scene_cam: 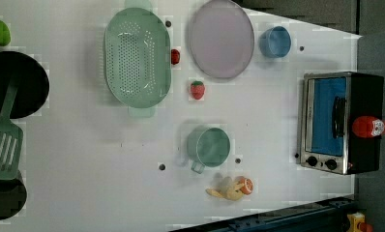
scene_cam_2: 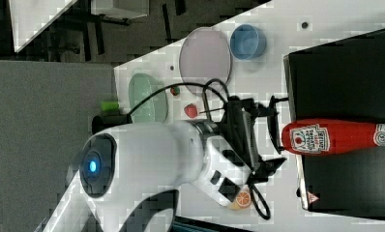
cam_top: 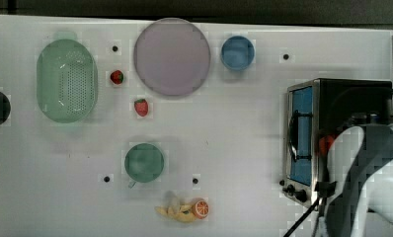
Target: Pick Ketchup from oven and place it on table.
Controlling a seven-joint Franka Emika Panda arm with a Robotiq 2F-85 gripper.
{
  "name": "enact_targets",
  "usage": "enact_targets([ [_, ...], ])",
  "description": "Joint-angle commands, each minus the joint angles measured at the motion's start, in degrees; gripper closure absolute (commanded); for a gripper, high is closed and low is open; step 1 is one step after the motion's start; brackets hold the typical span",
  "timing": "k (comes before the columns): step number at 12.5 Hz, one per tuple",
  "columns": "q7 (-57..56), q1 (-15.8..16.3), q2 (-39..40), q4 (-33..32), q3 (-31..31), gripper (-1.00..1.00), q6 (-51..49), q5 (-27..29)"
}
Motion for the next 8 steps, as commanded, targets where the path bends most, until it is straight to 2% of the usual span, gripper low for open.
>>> enact_targets([
  [1, -0.43, -0.33, 3.73, 0.75, -3.26, -1.0, 3.03, 4.44],
  [4, -0.43, -1.05, 7.59, 0.65, -3.37, -1.0, 7.25, 6.99],
  [8, -0.43, -1.55, 11.27, 0.29, -3.4, -1.0, 7.39, 9.11],
])
